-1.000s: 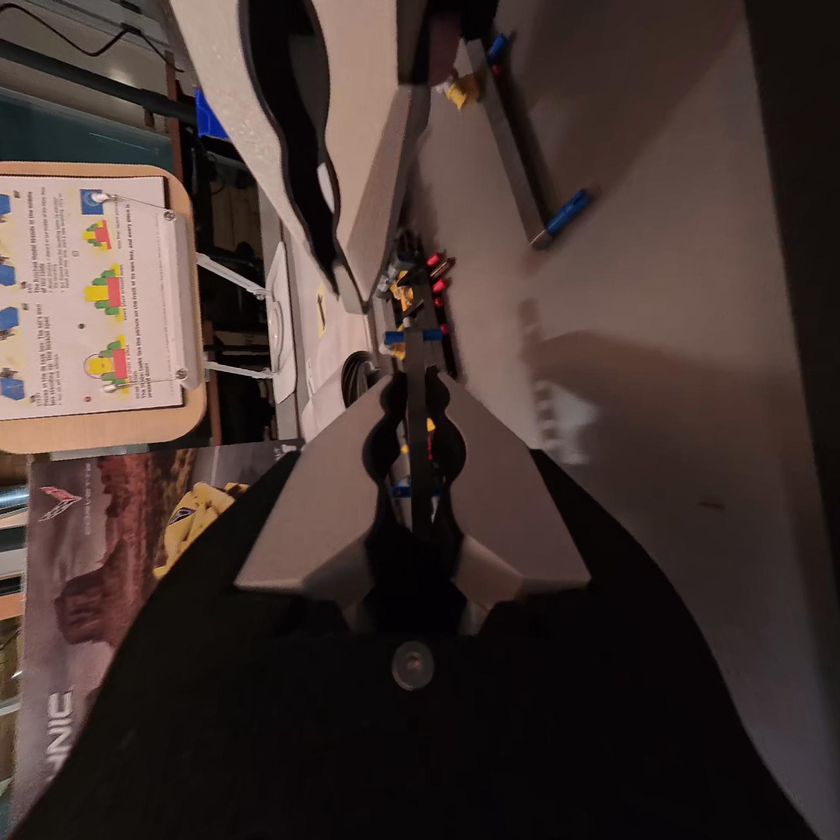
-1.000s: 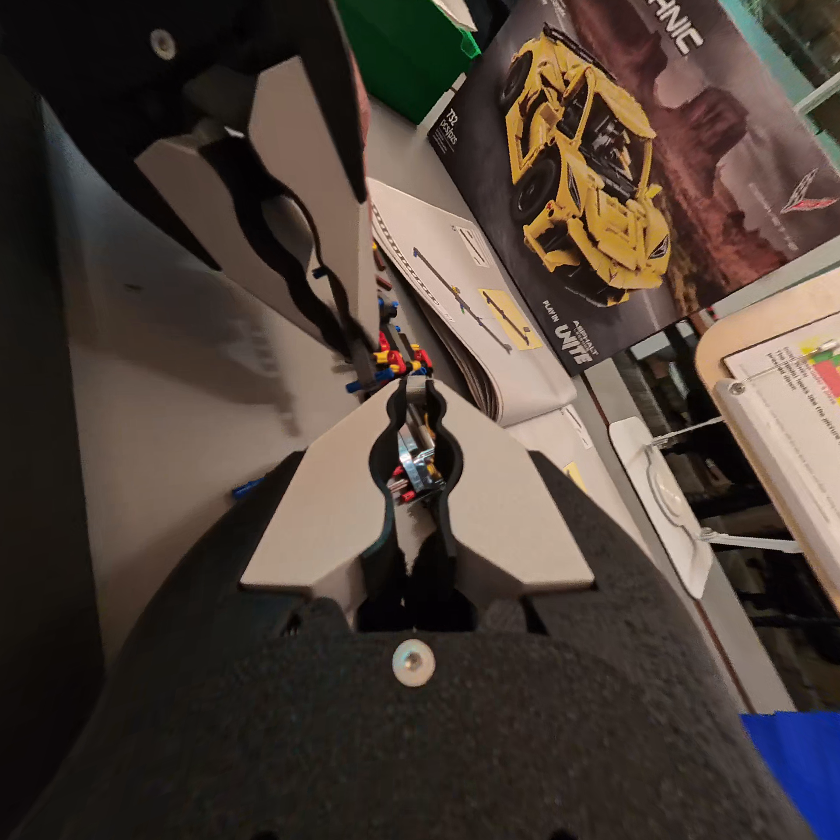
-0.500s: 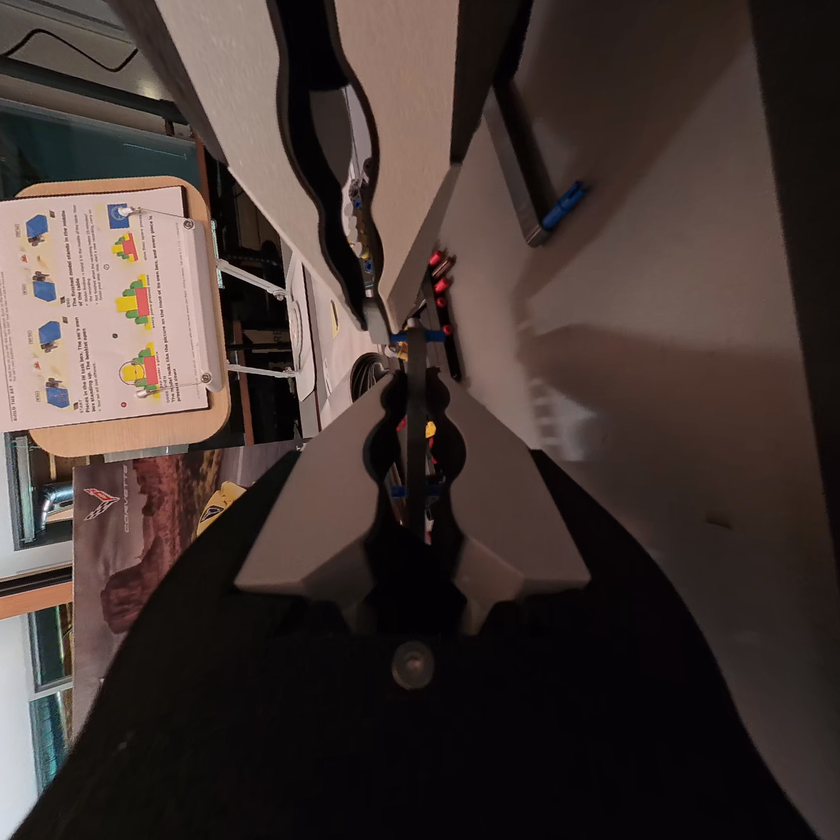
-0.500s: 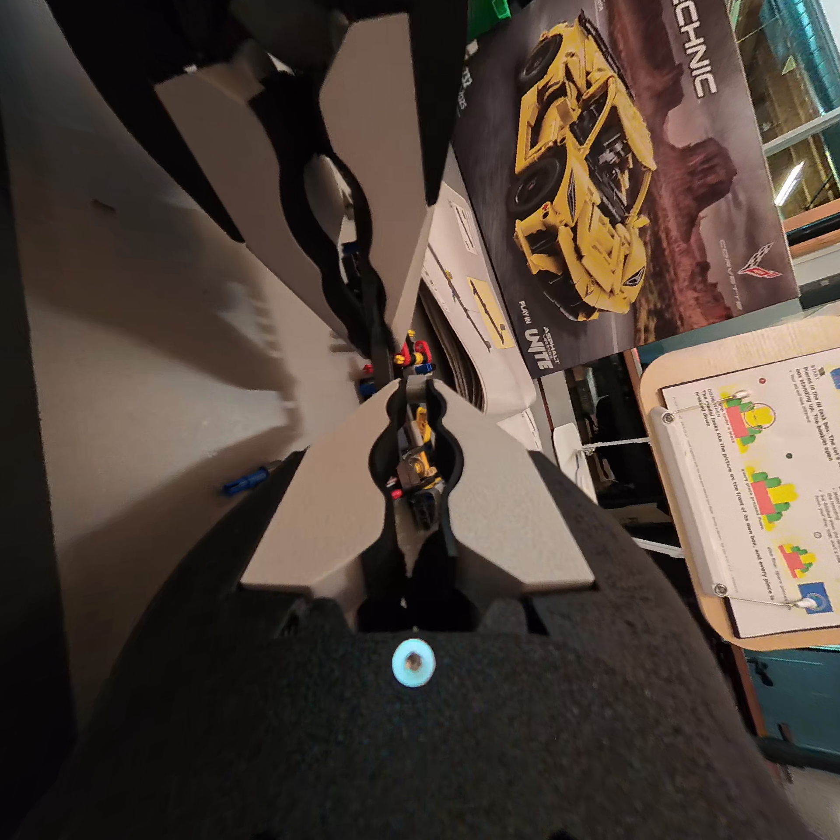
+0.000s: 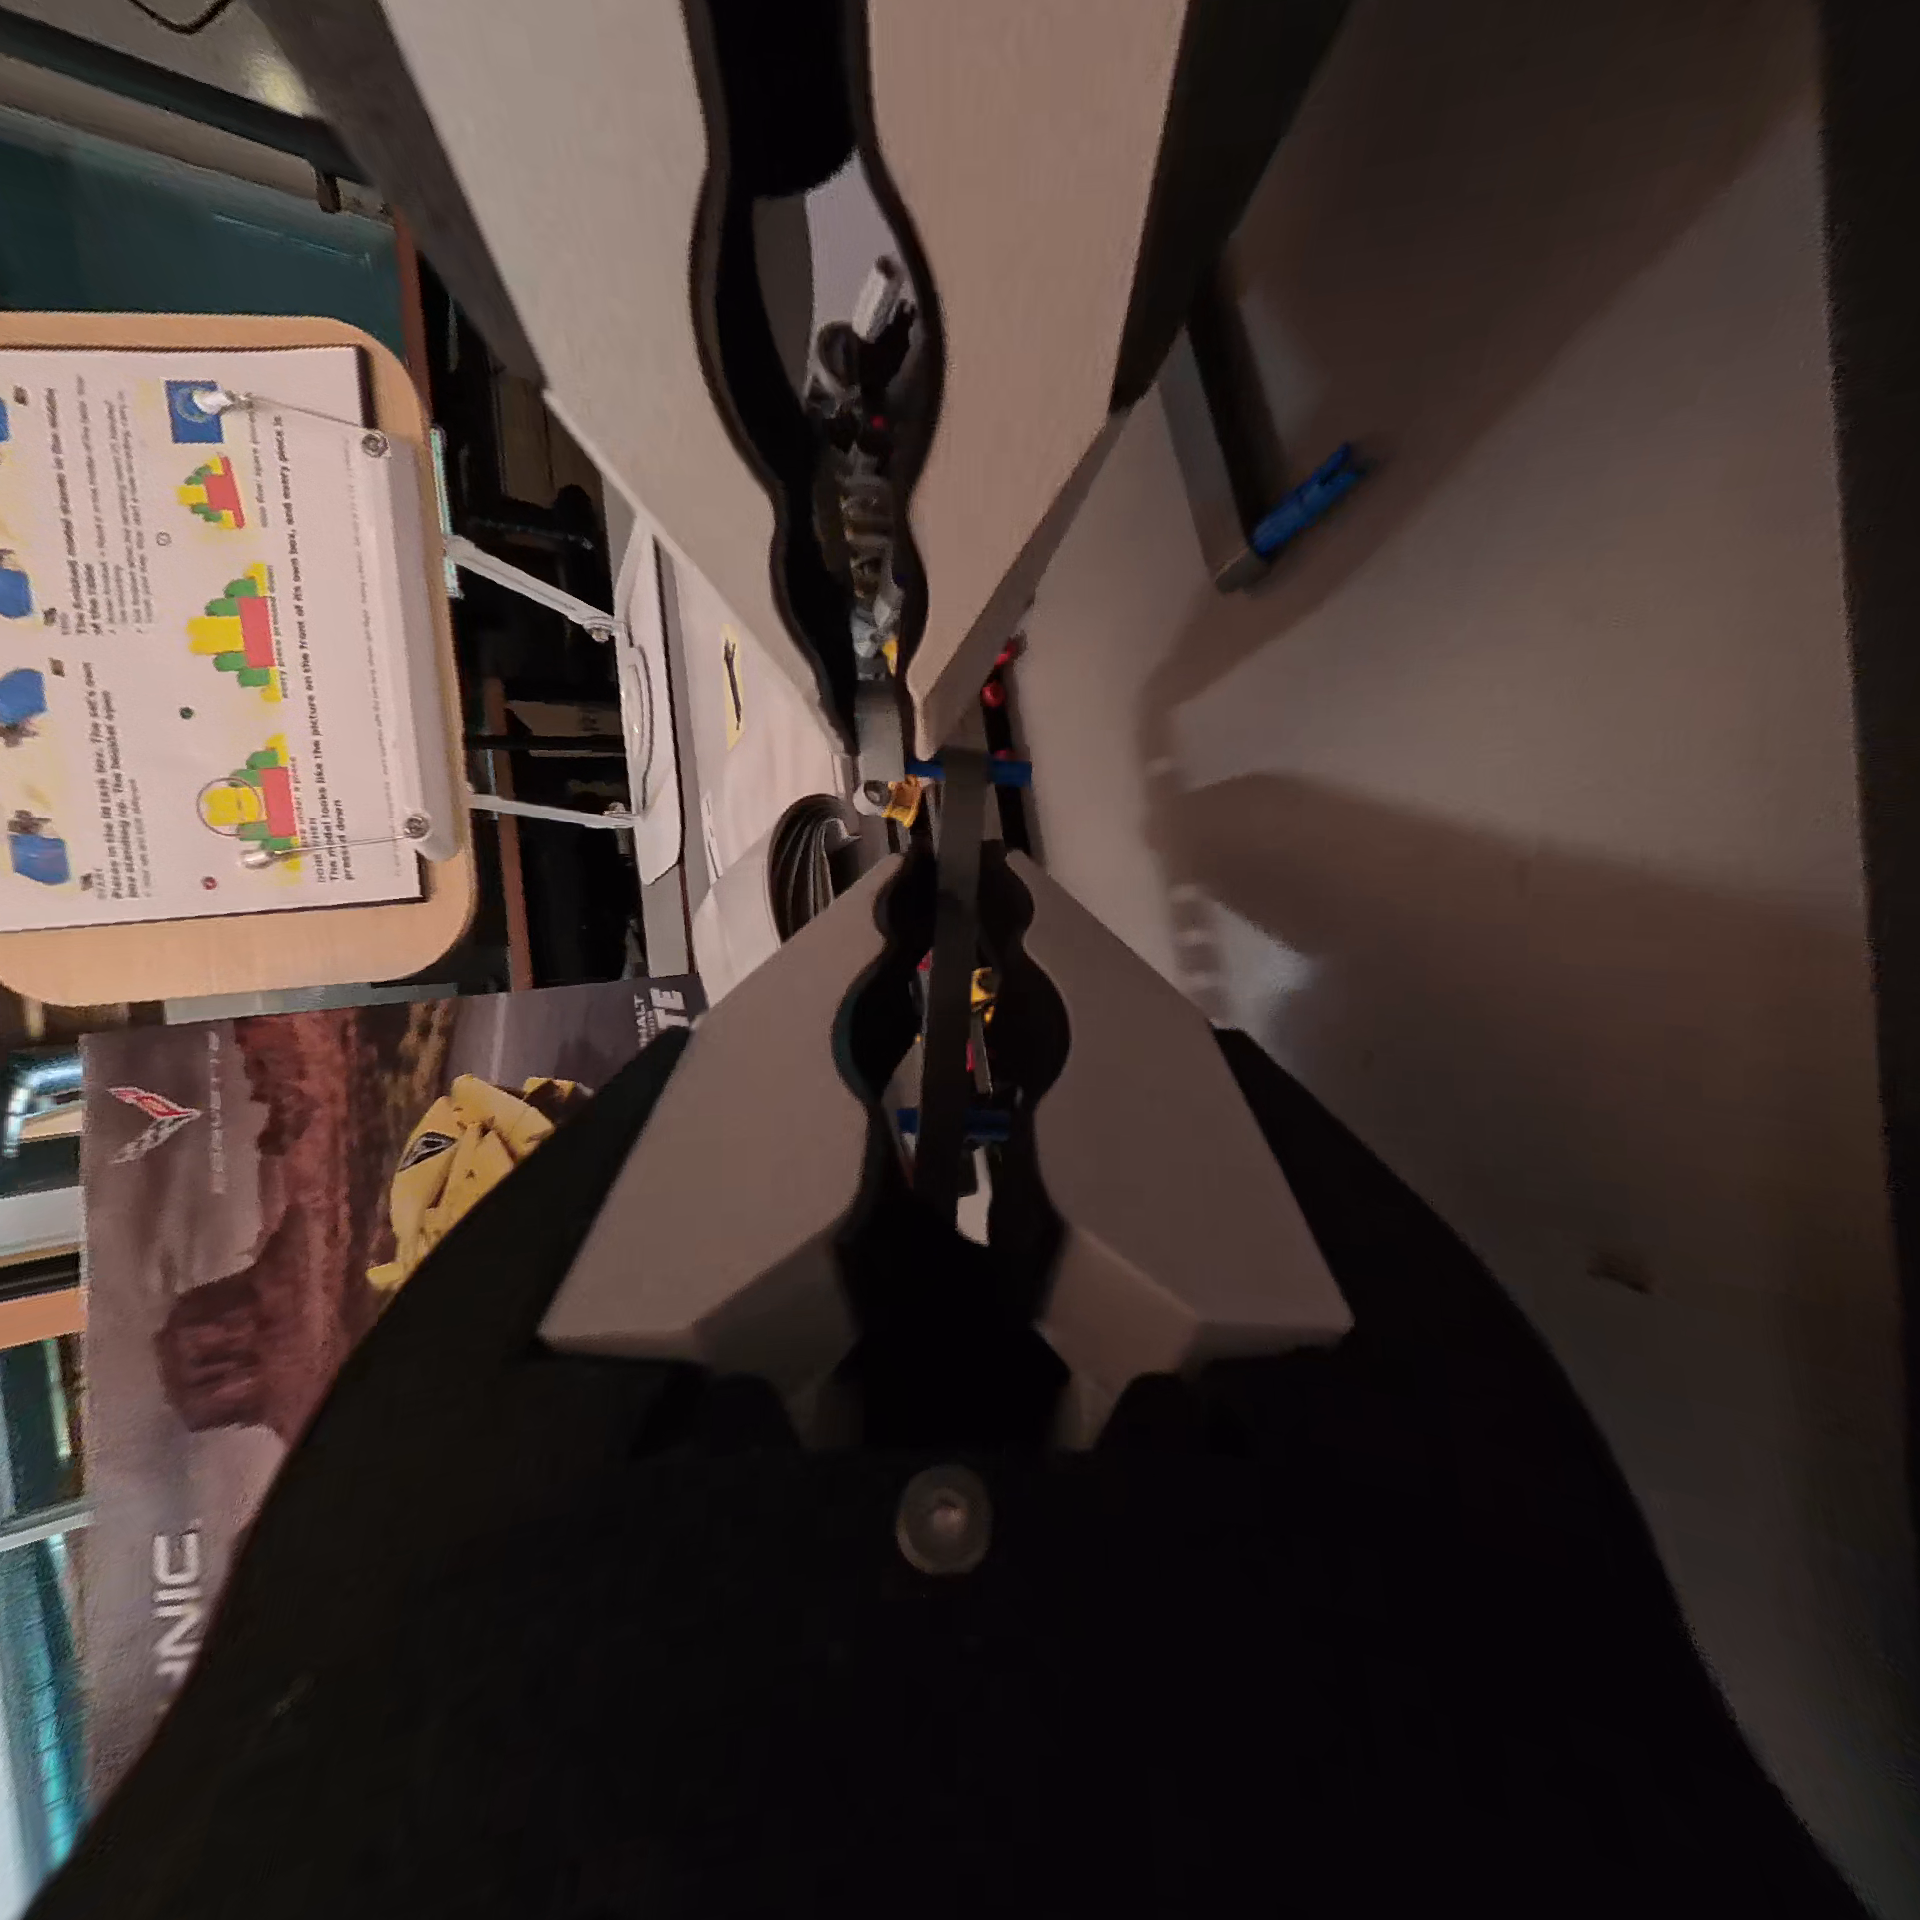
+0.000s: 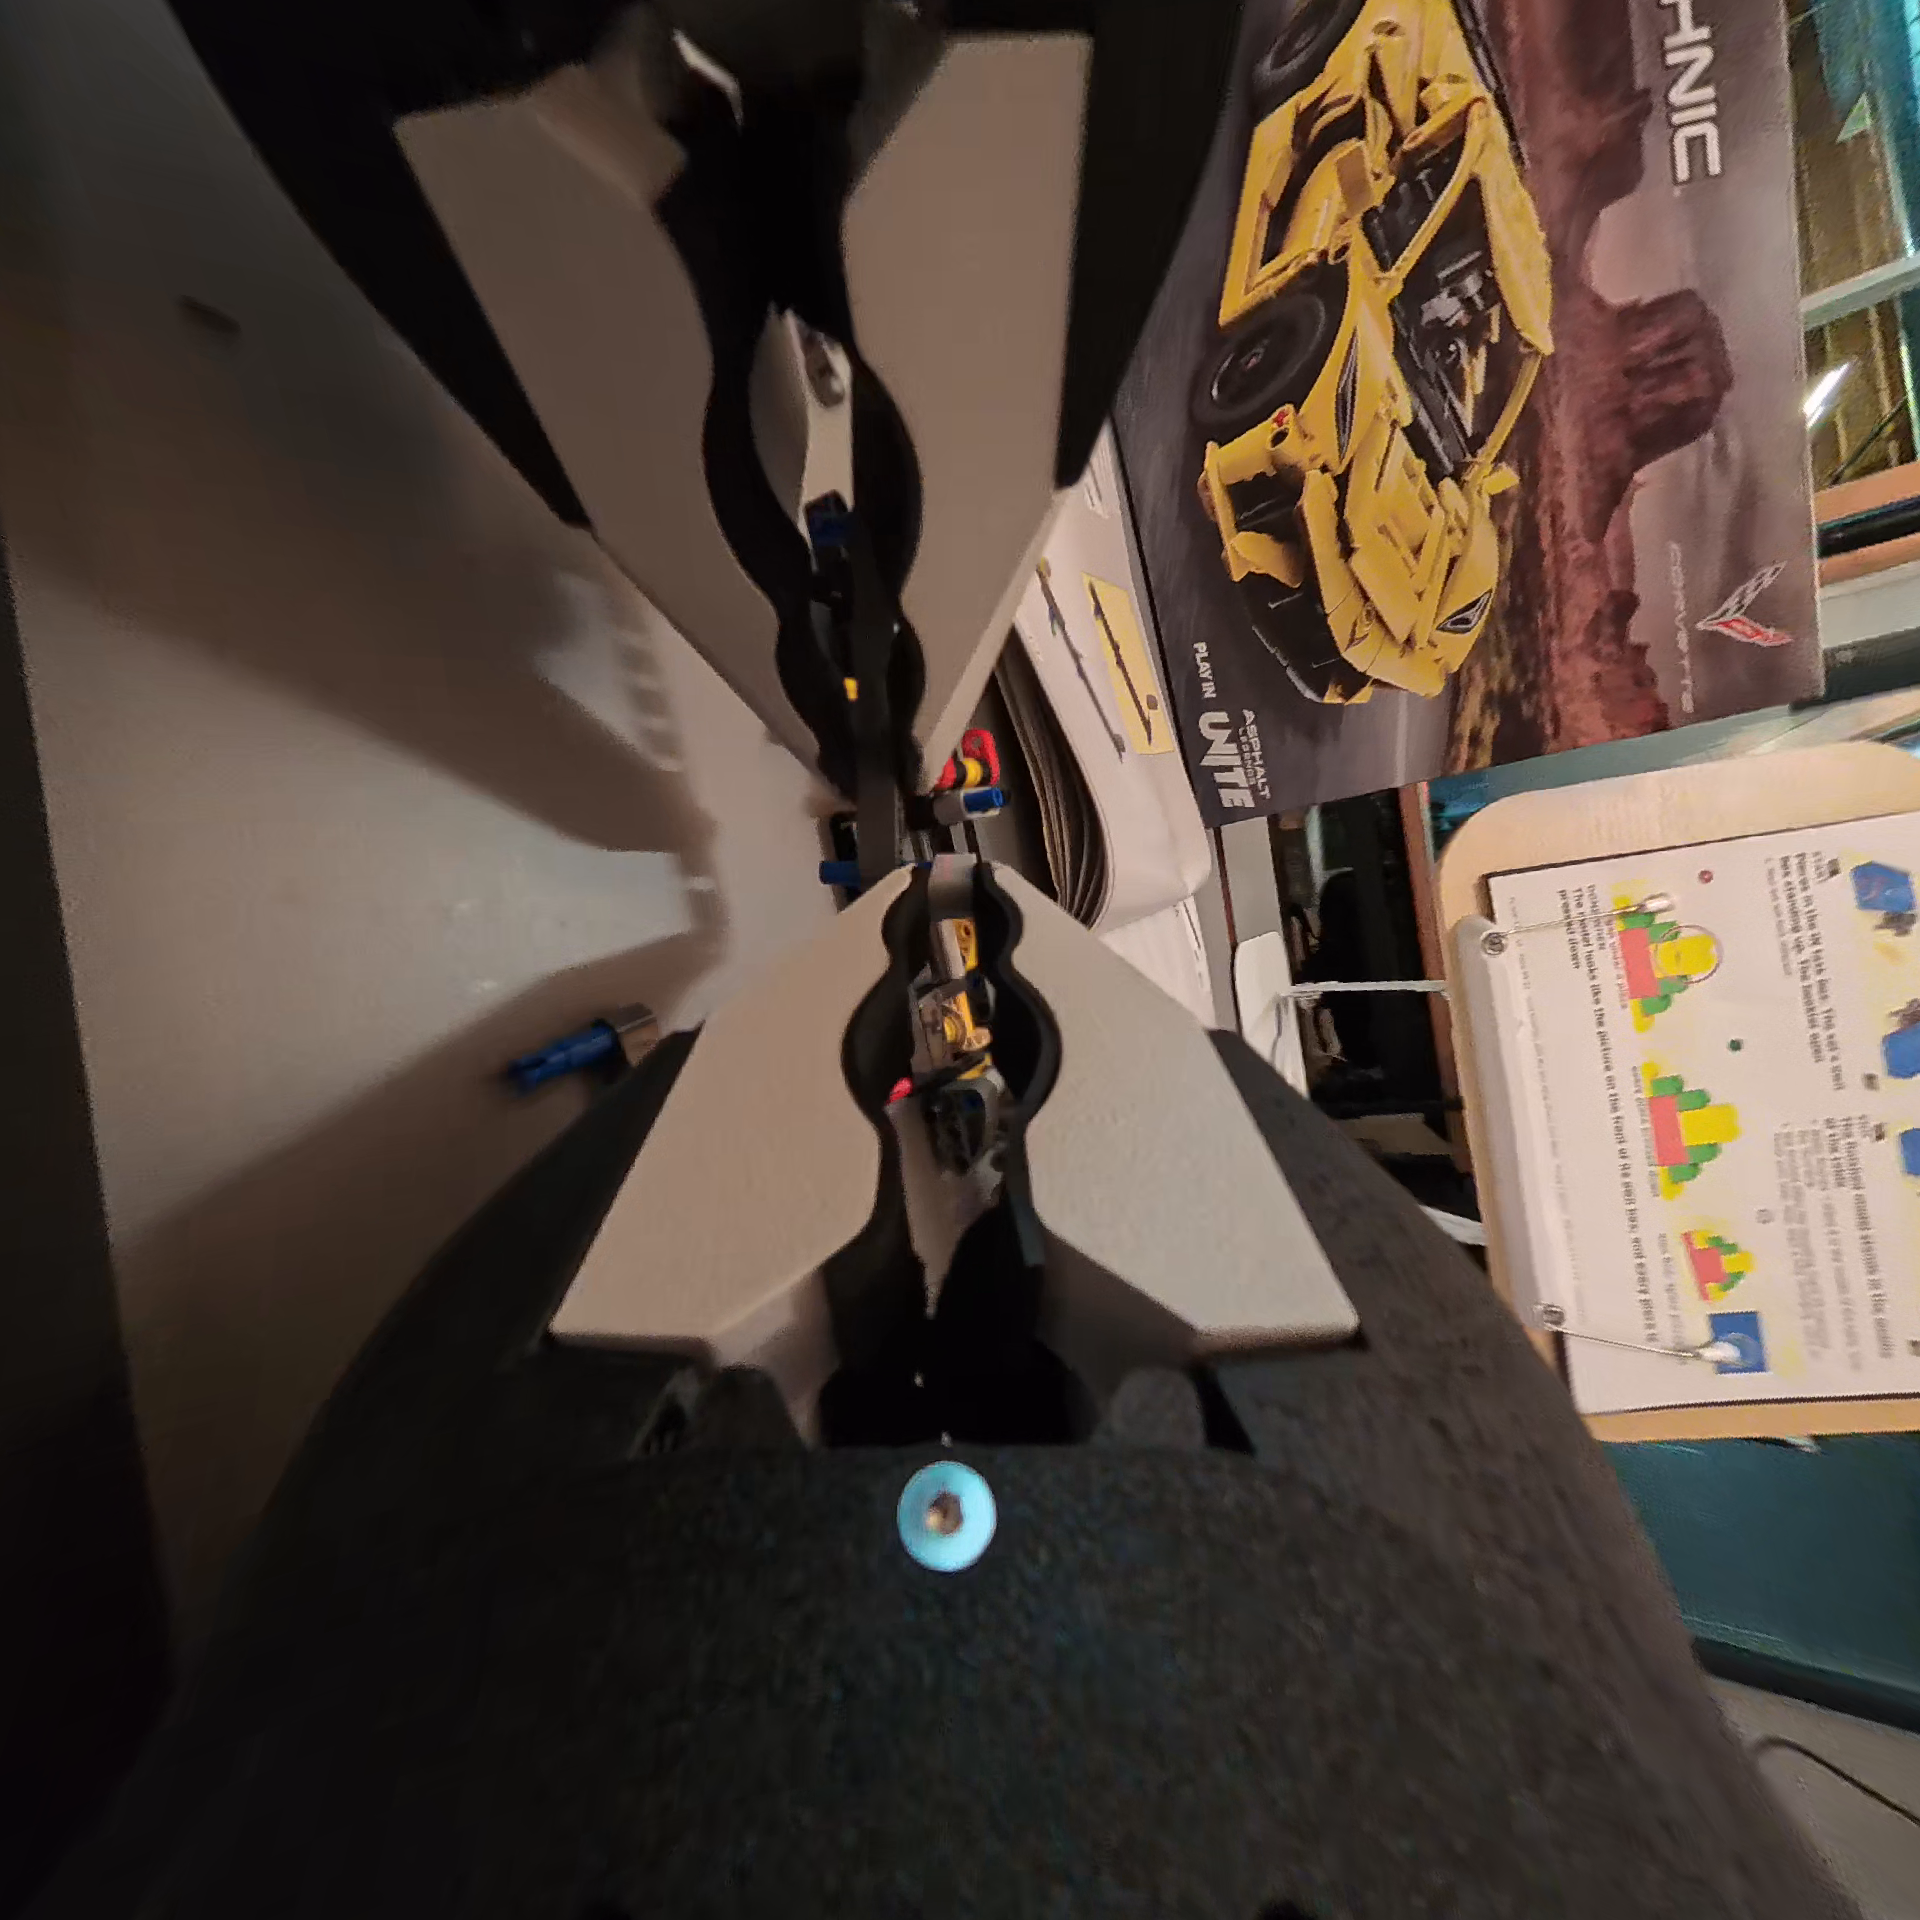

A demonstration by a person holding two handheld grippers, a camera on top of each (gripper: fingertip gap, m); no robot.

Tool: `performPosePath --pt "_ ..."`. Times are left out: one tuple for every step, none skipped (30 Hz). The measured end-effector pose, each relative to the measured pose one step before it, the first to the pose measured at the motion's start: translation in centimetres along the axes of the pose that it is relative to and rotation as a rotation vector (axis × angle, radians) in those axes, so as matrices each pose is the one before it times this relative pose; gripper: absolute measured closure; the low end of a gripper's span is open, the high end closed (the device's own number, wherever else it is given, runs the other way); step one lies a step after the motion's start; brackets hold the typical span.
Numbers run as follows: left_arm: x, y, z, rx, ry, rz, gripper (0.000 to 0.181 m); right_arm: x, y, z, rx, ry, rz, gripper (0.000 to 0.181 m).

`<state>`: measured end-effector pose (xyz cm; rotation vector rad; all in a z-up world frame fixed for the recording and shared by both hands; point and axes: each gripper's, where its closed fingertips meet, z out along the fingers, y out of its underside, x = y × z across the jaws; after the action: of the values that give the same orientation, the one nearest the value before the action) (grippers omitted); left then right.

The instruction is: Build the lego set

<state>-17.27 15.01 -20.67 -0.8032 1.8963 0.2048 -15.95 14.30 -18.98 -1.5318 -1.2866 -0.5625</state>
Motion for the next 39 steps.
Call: performPosePath --pt "0.063 0.046 0.057 -0.0091 -0.003 0.0131 0.174 -0.096 0.051 0.067 -0.0131 0.0035 -0.025 0.175" --pt "0.038 0.055 0.053 -0.0074 -0.0011 0.0073 0.174 -0.073 0.035 0.079 -0.0082 0.0041 -0.0226 0.175" --pt "0.062 0.043 0.048 -0.0047 0.003 0.0047 0.174 -0.06 0.014 0.073 -0.0054 0.0017 -0.0128 0.175" --pt "0.037 0.036 0.033 -0.0031 0.0007 0.0036 0.174 -0.099 0.022 0.063 -0.0049 -0.004 -0.0019 0.175" --pt "-0.106 0.022 -0.013 0.0002 -0.0071 -0.0019 0.174 0.124 -0.013 0.007 0.0034 0.0062 0.0021 0.175" --pt "0.088 -0.041 0.002 0.0027 0.0154 -0.0251 0.174 0.01 -0.01 0.001 0.0009 -0.0045 0.0143 0.175" --pt "0.152 -0.034 0.053 0.0072 0.0218 -0.0329 0.174 -0.117 0.062 0.012 -0.0025 -0.0065 0.0139 0.175" --pt "-0.058 -0.01 0.014 0.0086 0.0065 -0.0202 0.174 0.074 0.022 -0.008 0.0099 0.0009 0.0265 0.175" --pt "-0.039 -0.127 -0.057 0.0113 0.0067 -0.0209 0.174 0.153 -0.027 -0.104 0.0189 -0.0186 0.0738 0.175" --pt "-0.151 -0.158 -0.099 0.0148 0.0056 -0.0343 0.174 0.226 -0.005 -0.164 0.0189 -0.0245 0.077 0.175" --pt "-0.389 -0.106 -0.162 0.0149 -0.0037 -0.0316 0.174 0.447 -0.091 -0.171 0.0298 -0.0042 0.0575 0.175" --pt "-0.117 -0.108 -0.112 0.0111 0.0109 -0.0213 0.174 0.187 -0.067 -0.078 0.0157 -0.0039 0.0143 0.175" --pt "0.076 0.042 0.022 0.0011 0.0052 0.0034 0.174 -0.092 0.034 0.029 -0.0048 -0.0011 -0.0161 0.175" --pt "0.167 0.115 0.052 -0.0054 0.0001 0.0143 0.174 -0.168 0.074 0.083 -0.008 0.0026 -0.0197 0.175" --pt "0.282 0.133 0.071 -0.0069 0.0101 0.0063 0.174 -0.309 0.149 0.11 -0.0127 -0.0073 -0.0146 0.175" --pt "0.177 0.083 0.059 0.0009 0.0056 0.0059 0.174 -0.235 0.08 0.052 -0.0086 -0.0043 -0.0168 0.175" --pt "0.139 0.031 0.041 0.0025 0.011 -0.006 0.174 -0.113 0.042 0.021 -0.0002 -0.0017 -0.0159 0.175" --pt "0.223 -0.006 0.094 0.0007 0.0179 -0.0107 0.174 -0.208 0.121 0.002 -0.0039 -0.011 -0.0118 0.175" --pt "0.167 0.005 0.112 -0.0018 0.0046 0.0057 0.174 -0.191 0.152 0.013 -0.0004 -0.008 -0.0169 0.175" --pt "0.208 0.009 0.115 -0.0054 0.0028 0.0129 0.174 -0.193 0.16 0.03 0.0025 -0.0106 -0.0028 0.175" --pt "0.273 0.003 0.12 -0.0043 0.0081 0.0135 0.174 -0.296 0.175 0.017 -0.0082 -0.0162 -0.0007 0.175" --pt "0.142 0.016 0.08 -0.002 0.0024 0.0089 0.174 -0.178 0.094 0.03 -0.0072 -0.0044 -0.0092 0.175" --pt "0.208 0.036 0.088 -0.0039 0.0122 -0.0072 0.174 -0.134 0.092 0.063 -0.0095 -0.0055 0.0061 0.175" --pt "0.317 0.081 0.134 -0.0047 0.0196 -0.0044 0.173 -0.308 0.143 0.134 -0.0191 -0.0213 0.0284 0.175" --pt "0.016 -0.005 0.026 0.0039 -0.0013 0.0036 0.173 -0.04 -0.001 0.059 -0.0037 -0.0114 0.028 0.175" --pt "0.005 0.013 0.023 0.0017 0.0046 -0.0082 0.173 0.002 0.046 0.039 0.0027 -0.0187 0.0395 0.175" --pt "0.044 0.02 0.026 0.0047 0.0119 -0.0159 0.174 -0.033 0.054 0.043 0.0029 -0.0266 0.0576 0.174" --pt "0.038 0.025 0.005 0.0068 0.0112 -0.0154 0.173 -0.036 0.021 0.02 0.002 -0.0262 0.0473 0.174" --pt "0.127 -0.019 -0.022 0.0053 0.0148 -0.0114 0.173 -0.061 -0.01 0.019 0.0018 -0.0254 0.0315 0.175" --pt "0.234 -0.005 -0.035 0.0066 0.0244 -0.0143 0.173 -0.147 -0.009 0.008 -0.0091 -0.0333 0.0286 0.174" --pt "0.287 -0.089 -0.086 0.0226 0.0311 -0.0125 0.173 -0.179 0.009 -0.009 -0.0123 -0.0421 -0.0061 0.174" --pt "0.25 -0.022 -0.033 0.0262 0.0407 -0.0411 0.174 -0.134 -0.014 -0.005 -0.0045 -0.0583 0.0083 0.174" --pt "0.267 -0.057 -0.08 0.0207 0.0598 -0.0753 0.175 -0.201 0.007 0.105 -0.0093 -0.0763 0.057 0.175" --pt "0.246 -0.004 -0.138 0.0087 0.0592 -0.0602 0.174 -0.193 -0.088 0.101 -0.0005 -0.0718 0.0593 0.175" --pt "0.169 0.021 -0.112 0.0132 0.0362 -0.031 0.174 -0.17 -0.049 0.076 -0.0012 -0.0568 0.0315 0.175" --pt "0.125 0.032 -0.103 0.0125 0.0189 -0.0112 0.174 -0.145 -0.001 0.072 -0.0015 -0.0447 0.0157 0.175" --pt "0.081 0.033 -0.115 0.0064 0.0039 0.0006 0.174 -0.208 -0.054 0.027 0.001 -0.0486 0.0197 0.175" --pt "0.195 0.008 -0.097 0.0085 0.0003 0.0064 0.174 -0.221 -0.005 0.032 -0.0023 -0.056 0.0351 0.175" --pt "0.085 -0.018 -0.056 0.0098 -0.0038 -0.0033 0.173 -0.155 0.017 0.05 -0.002 -0.0566 0.0489 0.174"
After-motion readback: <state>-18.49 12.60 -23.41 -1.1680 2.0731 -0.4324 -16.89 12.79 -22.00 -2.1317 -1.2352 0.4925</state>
